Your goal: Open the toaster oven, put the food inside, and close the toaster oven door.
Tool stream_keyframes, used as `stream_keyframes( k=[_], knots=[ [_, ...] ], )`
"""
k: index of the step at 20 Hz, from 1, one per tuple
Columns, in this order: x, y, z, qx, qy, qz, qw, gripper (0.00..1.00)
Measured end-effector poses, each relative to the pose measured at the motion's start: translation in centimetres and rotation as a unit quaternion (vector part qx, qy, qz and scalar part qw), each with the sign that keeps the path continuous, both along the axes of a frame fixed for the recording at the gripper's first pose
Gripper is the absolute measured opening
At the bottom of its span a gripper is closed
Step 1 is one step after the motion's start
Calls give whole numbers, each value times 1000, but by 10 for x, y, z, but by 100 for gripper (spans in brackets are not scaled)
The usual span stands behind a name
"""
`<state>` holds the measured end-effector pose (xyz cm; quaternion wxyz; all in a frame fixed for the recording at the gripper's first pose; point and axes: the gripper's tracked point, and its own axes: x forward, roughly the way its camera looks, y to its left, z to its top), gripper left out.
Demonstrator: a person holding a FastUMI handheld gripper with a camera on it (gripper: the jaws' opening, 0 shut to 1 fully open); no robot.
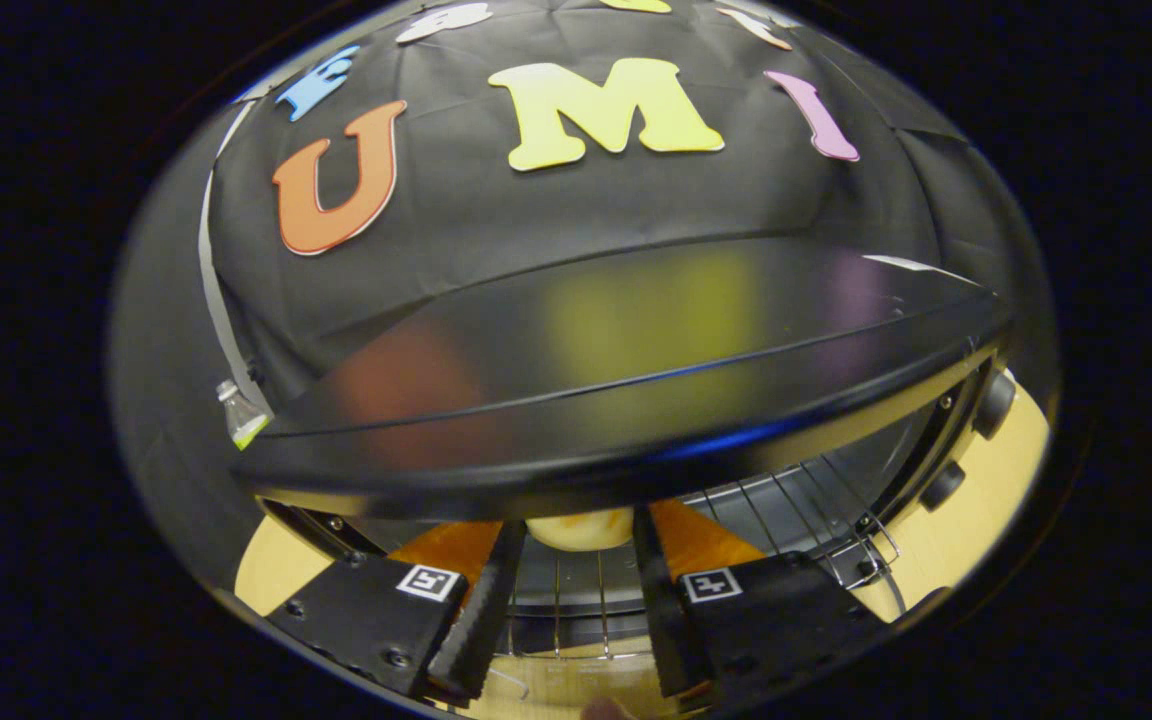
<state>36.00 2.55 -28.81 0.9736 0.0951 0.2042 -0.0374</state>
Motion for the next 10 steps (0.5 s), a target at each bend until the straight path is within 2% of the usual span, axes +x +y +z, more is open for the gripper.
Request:
stream_keyframes(
  k=[4,10],
  knots=[
    [1,0,5,-32,-9,-4,999,80],
    [-21,12,26,-27,-28,17,999,95]
  ],
)
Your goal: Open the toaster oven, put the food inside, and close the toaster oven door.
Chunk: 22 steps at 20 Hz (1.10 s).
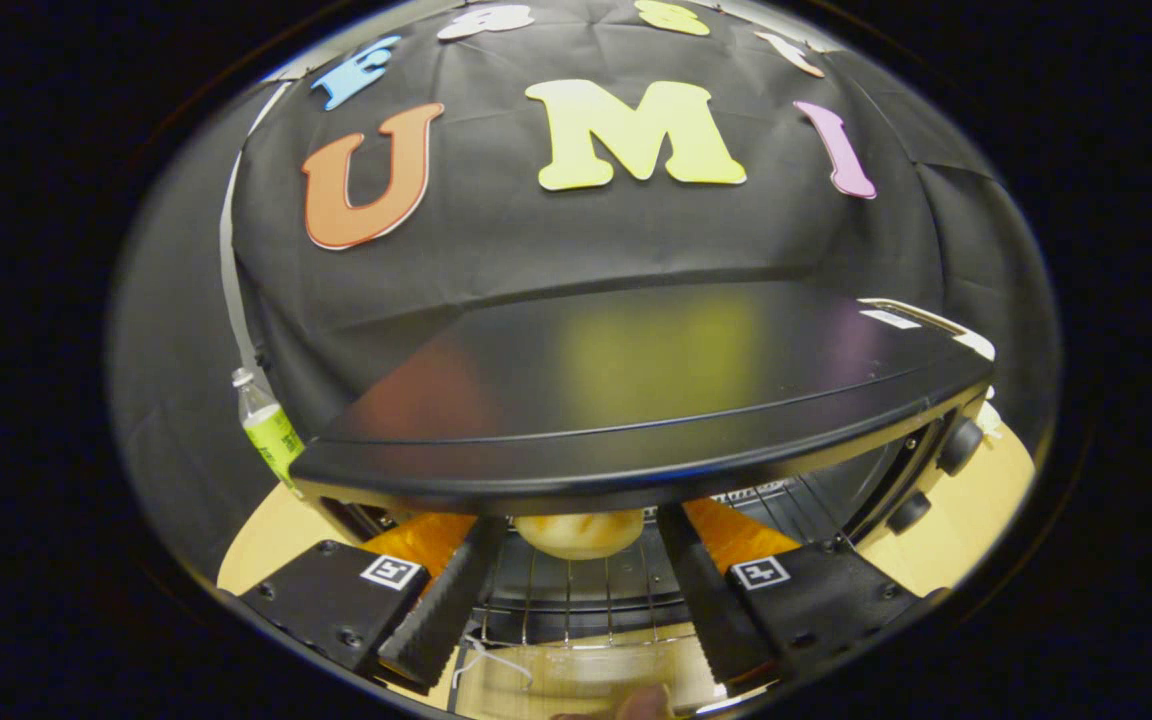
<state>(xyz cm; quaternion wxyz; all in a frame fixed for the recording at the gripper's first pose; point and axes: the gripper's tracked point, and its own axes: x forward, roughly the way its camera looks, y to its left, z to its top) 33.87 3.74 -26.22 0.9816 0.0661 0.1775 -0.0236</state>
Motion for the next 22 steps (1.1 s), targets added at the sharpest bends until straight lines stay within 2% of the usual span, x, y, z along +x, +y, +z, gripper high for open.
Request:
stream_keyframes(
  k=[4,15,20,22],
  knots=[
    [-27,9,-3,-10,2,26,1000,97],
    [-149,30,15,-32,26,112,993,98],
    [-193,25,15,-53,38,131,989,98],
    [-214,25,6,-43,63,141,987,98]
  ],
)
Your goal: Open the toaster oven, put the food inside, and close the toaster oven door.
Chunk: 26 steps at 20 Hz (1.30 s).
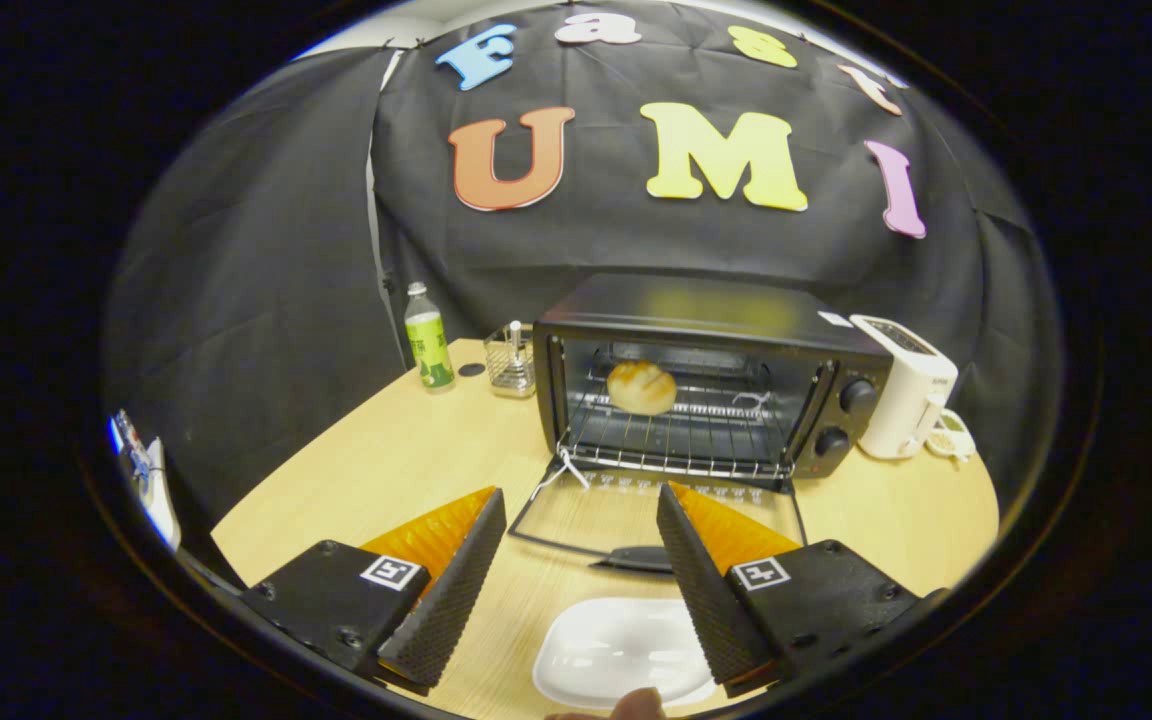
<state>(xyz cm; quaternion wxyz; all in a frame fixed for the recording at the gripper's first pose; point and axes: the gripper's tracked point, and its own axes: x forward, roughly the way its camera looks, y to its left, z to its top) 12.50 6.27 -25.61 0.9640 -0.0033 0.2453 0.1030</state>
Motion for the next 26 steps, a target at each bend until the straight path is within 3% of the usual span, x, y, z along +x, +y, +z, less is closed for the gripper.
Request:
stream_keyframes(
  k=[5,9,16,20,26],
  knots=[
    [-32,-11,-22,-44,21,14,999,100],
    [-44,-22,-63,-51,75,9,996,100],
    [-14,-45,-109,-43,126,-42,990,100],
    [12,-53,-116,-59,119,-57,990,100],
    [16,-57,-115,-68,114,-71,989,100]
  ],
)
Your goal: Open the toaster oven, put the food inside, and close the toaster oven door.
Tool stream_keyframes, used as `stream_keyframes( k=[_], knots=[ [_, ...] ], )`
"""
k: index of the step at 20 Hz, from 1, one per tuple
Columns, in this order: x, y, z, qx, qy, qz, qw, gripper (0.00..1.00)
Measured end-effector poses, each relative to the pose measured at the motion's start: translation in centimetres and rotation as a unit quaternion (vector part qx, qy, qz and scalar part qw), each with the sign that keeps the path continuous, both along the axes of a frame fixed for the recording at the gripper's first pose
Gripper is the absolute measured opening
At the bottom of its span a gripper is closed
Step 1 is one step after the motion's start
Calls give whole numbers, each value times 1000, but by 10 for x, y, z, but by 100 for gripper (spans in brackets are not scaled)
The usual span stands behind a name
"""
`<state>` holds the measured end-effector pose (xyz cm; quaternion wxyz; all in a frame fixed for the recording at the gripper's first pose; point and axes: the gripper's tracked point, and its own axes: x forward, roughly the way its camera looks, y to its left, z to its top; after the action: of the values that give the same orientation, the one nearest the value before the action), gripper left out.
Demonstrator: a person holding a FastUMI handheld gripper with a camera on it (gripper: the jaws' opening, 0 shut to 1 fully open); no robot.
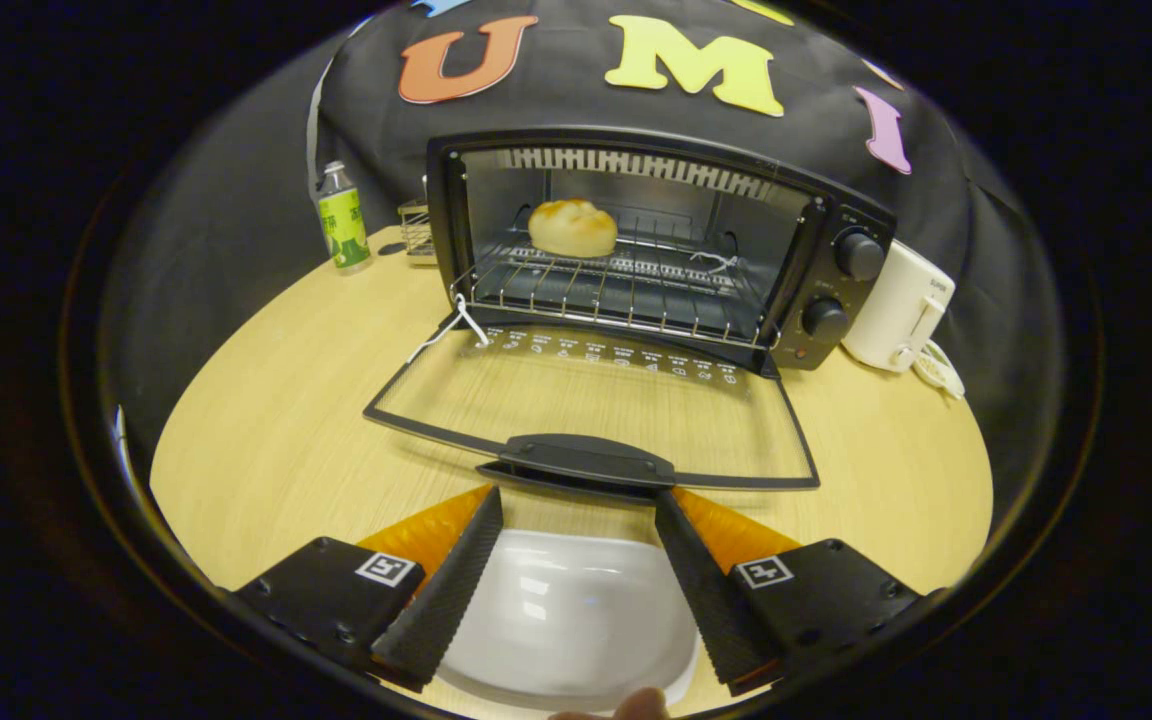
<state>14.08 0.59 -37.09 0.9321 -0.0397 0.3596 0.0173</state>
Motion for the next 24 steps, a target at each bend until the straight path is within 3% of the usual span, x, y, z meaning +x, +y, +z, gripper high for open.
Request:
stream_keyframes(
  k=[9,18,24],
  knots=[
    [6,-1,43,52,-35,-20,998,100],
    [49,-5,123,40,-128,-12,991,100],
    [80,-16,168,13,-233,-25,972,100]
  ],
)
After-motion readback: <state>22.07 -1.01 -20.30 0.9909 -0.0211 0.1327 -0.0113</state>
